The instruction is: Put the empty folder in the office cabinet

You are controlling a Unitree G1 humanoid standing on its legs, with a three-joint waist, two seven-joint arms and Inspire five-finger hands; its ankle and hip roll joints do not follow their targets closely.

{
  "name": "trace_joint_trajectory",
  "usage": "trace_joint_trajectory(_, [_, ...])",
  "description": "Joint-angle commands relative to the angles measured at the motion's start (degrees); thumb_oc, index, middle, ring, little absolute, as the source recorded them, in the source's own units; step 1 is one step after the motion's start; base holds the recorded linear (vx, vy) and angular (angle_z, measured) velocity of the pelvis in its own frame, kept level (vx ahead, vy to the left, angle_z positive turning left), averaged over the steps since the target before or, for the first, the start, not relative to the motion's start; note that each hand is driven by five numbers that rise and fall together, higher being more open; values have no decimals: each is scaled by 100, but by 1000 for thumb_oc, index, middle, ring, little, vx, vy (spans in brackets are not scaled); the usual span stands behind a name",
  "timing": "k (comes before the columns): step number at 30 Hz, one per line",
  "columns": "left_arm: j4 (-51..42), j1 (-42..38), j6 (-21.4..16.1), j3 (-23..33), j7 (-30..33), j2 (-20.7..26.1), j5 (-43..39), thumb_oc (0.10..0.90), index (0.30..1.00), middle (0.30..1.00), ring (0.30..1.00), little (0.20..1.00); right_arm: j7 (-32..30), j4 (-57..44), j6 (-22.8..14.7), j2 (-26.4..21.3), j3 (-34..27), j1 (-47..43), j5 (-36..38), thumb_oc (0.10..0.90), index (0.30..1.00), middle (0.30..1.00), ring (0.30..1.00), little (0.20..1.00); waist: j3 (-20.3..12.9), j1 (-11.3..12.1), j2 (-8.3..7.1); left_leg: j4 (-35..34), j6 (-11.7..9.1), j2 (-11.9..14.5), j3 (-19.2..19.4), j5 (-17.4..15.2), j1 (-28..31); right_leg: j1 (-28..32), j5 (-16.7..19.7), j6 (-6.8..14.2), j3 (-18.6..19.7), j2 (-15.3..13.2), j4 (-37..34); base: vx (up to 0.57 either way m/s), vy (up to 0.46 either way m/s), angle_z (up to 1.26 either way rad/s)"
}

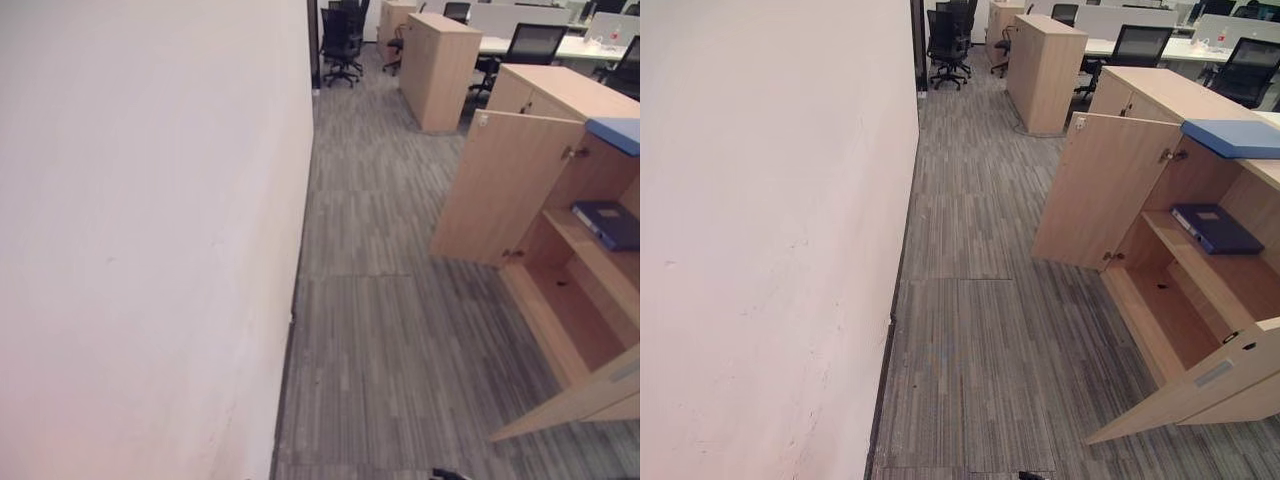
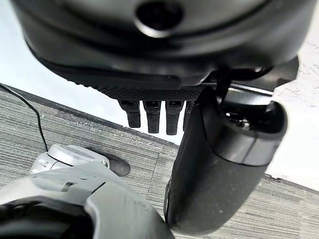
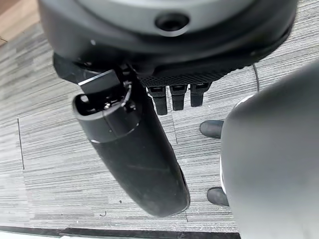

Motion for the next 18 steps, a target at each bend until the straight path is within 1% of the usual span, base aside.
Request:
trace_joint_trajectory(1, [500, -38, 1, -157, -70, -147, 343, 800, 900, 900, 900, 900, 125, 306, -22, -192, -95, -471, -101, 800, 900, 900, 900, 900, -81, 94, -236, -60, 117, -477, -481, -374, -9, 28, -80, 459, -262, -265, 49, -40, 73, -3])
trace_joint_trajectory(3, [521, -27, 12, -186, -106, -153, 396, 800, 900, 900, 900, 900, 158, 332, 3, -231, -101, -470, -193, 800, 900, 900, 900, 900, -92, 97, -223, -60, 125, -491, -472, -368, -35, 8, -59, 478, -255, -290, 49, -27, 52, -3])
trace_joint_trajectory(4, [513, -6, 25, -209, -142, -158, 455, 800, 900, 900, 900, 900, 144, 333, 25, -298, -114, -475, -359, 800, 900, 900, 900, 900, -95, 96, -198, -60, 137, -522, -477, -348, -76, -5, -19, 504, -284, -338, 49, -51, 59, -3])
trace_joint_trajectory(6, [516, -2, 18, -216, -149, -163, 465, 800, 900, 900, 900, 900, 141, 330, 22, -335, -149, -493, -379, 800, 900, 900, 900, 900, -81, 92, -172, -60, 146, -535, -479, -341, -102, -37, 8, 521, -305, -373, 73, -99, 68, -1])
trace_joint_trajectory(7, [504, -1, 35, -286, -155, -175, 557, 800, 900, 900, 900, 900, 112, 330, 37, -404, -221, -606, -463, 800, 900, 900, 900, 900, 36, 79, -58, -60, 205, -546, -440, -310, -181, -298, 35, 583, -324, -503, 421, -123, 58, 0])
trace_joint_trajectory(8, [504, -4, 35, -286, -155, -177, 557, 800, 900, 900, 900, 900, 112, 331, 38, -406, -223, -608, -464, 800, 900, 900, 900, 900, 30, 89, -58, -60, 207, -547, -430, -309, -191, -321, 27, 584, -312, -506, 442, -184, 79, -10])
trace_joint_trajectory(9, [503, -8, 47, -318, -179, -142, 675, 800, 900, 900, 900, 900, 113, 321, 46, -418, -238, -677, -485, 800, 900, 900, 900, 900, 98, 88, 0, -60, 238, -527, -359, -317, -219, -476, 58, 612, -278, -603, 666, -77, 34, -16])
trace_joint_trajectory(11, [546, 29, 70, -292, -202, -111, 720, 800, 900, 900, 900, 900, 84, 310, 45, -403, -246, -746, -537, 800, 900, 900, 900, 900, 165, 125, 43, -60, 238, -489, -236, -315, -240, -578, 95, 669, -406, -733, 776, -70, 23, -27])
trace_joint_trajectory(12, [546, 27, 70, -292, -203, -111, 721, 800, 900, 900, 900, 900, 84, 310, 45, -403, -247, -747, -538, 800, 900, 900, 900, 900, 167, 131, 42, -60, 239, -489, -231, -315, -239, -582, 94, 670, -399, -734, 781, -38, -44, -28])
trace_joint_trajectory(14, [509, 80, 80, -199, -210, -42, 612, 800, 900, 900, 900, 900, 146, 334, 70, -355, -319, -783, -381, 800, 900, 900, 900, 900, 275, 187, 49, -60, 202, -341, -19, -296, -202, -615, 176, 697, -684, -878, 792, -7, -98, -64])
trace_joint_trajectory(15, [509, 79, 80, -199, -210, -42, 612, 800, 900, 900, 900, 900, 146, 334, 70, -355, -319, -783, -381, 800, 900, 900, 900, 900, 275, 187, 50, -60, 202, -341, -19, -296, -201, -615, 176, 697, -684, -878, 792, 67, -105, -81])
trace_joint_trajectory(16, [498, 73, 92, -131, -209, -4, 630, 800, 900, 900, 900, 900, 148, 378, 87, -346, -333, -753, -335, 800, 900, 900, 900, 900, 253, 188, -11, -60, 167, -316, 28, -323, -154, -530, 108, 667, -762, -831, 650, 61, -53, -47])
trace_joint_trajectory(17, [498, 73, 92, -131, -209, -3, 630, 800, 900, 900, 900, 900, 147, 378, 87, -345, -333, -753, -334, 800, 900, 900, 900, 900, 257, 187, -11, -60, 165, -315, 26, -324, -149, -522, 110, 666, -764, -829, 644, 128, -123, -35])
trace_joint_trajectory(18, [510, 72, 100, -36, -188, 20, 526, 800, 900, 900, 900, 900, 204, 447, 125, -332, -385, -706, -196, 800, 900, 900, 900, 900, 222, 196, -82, -60, 121, -271, 70, -353, -79, -432, 39, 635, -870, -778, 554, 68, -71, -19])
